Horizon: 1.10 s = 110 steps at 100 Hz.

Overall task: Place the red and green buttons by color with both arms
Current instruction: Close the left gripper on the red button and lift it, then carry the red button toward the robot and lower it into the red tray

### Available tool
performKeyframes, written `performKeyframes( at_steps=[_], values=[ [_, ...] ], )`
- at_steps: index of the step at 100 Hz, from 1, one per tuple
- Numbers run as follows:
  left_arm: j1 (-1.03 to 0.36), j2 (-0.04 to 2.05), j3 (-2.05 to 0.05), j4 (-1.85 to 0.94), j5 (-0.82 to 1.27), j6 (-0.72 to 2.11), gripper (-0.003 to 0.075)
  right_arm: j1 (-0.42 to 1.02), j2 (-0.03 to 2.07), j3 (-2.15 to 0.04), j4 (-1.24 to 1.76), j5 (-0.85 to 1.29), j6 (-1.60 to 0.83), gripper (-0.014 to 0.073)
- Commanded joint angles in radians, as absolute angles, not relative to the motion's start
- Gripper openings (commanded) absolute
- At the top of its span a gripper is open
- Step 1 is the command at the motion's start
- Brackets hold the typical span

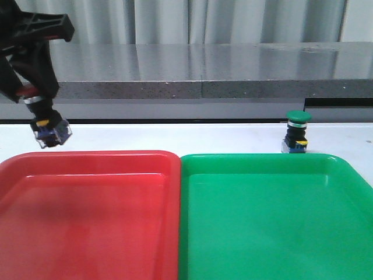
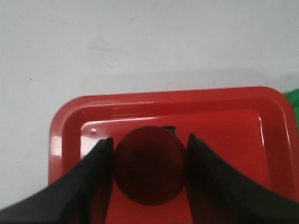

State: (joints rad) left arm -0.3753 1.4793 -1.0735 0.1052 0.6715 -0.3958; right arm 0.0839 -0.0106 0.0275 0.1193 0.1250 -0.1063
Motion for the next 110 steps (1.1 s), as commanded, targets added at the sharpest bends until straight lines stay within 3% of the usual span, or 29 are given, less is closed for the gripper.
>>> performKeyframes(
  at_steps=[1,36,110],
  values=[
    [-0.421,1.434,-1.059,0.122,0.581,-0.445,0.0148,0.081,-0.031,0.013,0.121,0.038,-0.110,-0.0110],
    [-0.455,1.437,-0.991,0.124,0.466,-0.464,0.0148,0.081,-0.031,0.013,0.121,0.038,-0.110,-0.0110],
    [-0.455,1.562,-0.982,0.124,0.460,-0.466,0.0148,0.081,-0.031,0.013,0.121,0.038,-0.110,-0.0110]
  ],
)
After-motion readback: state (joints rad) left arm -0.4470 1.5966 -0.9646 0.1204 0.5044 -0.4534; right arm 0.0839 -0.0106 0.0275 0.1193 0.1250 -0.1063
